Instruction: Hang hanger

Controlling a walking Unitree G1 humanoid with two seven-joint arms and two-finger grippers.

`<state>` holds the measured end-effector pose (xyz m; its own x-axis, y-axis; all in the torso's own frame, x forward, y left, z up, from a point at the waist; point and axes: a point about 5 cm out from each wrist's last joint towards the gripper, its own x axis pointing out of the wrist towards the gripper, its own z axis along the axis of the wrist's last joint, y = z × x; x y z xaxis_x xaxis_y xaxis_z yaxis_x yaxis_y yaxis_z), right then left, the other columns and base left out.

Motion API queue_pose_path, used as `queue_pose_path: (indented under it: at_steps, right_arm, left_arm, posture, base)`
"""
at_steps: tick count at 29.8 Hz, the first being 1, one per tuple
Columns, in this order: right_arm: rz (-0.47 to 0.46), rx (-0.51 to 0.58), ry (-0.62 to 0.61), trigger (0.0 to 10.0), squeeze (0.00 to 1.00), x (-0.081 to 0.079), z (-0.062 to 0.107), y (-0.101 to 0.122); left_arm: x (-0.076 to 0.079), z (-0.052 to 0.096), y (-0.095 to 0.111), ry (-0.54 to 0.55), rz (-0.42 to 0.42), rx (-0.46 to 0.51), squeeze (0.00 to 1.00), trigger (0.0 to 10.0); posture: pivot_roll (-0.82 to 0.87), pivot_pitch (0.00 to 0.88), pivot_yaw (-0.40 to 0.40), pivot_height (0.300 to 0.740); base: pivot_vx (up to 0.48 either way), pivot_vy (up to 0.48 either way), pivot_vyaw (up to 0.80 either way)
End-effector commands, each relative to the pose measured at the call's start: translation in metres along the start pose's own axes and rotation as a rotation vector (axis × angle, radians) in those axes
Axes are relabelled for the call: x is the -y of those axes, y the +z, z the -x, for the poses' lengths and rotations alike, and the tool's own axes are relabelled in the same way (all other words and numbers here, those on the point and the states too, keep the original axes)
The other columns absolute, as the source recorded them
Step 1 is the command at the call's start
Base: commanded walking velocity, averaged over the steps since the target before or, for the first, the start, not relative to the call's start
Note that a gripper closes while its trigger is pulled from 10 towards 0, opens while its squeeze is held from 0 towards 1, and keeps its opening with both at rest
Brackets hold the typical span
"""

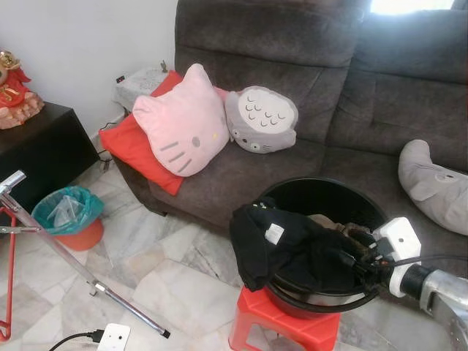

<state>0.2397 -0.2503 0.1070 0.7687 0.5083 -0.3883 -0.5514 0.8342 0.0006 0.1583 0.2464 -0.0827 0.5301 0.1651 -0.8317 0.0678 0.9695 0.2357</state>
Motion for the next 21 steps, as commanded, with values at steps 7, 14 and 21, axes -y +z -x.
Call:
queue_pose_path:
  at_steps: [7,14,21]
  right_arm:
    - [-0.009,0.041,0.084,10.0,0.00,-0.009,-0.013,-0.003]
    - [-0.042,0.072,0.065,10.0,0.00,-0.009,-0.025,-0.006]
    - [-0.074,0.091,0.097,10.0,0.00,-0.018,-0.038,-0.008]
  left_arm:
    - [-0.005,0.001,-0.003,0.007,-0.010,-0.019,0.00,10.0]
    - [-0.004,0.000,-0.001,0.006,-0.011,-0.014,0.00,10.0]
    - [-0.005,0.000,0.000,0.010,-0.008,-0.010,0.00,10.0]
  posture:
    - [-0.12,0.000,0.072,0.740]
    - [-0.11,0.000,0.075,0.740]
    - [-0.11,0.000,0.074,0.740]
  base:
    - [0.000,0.000,0.00]
    - [0.000,0.000,0.00]
    - [0.000,0.000,0.00]
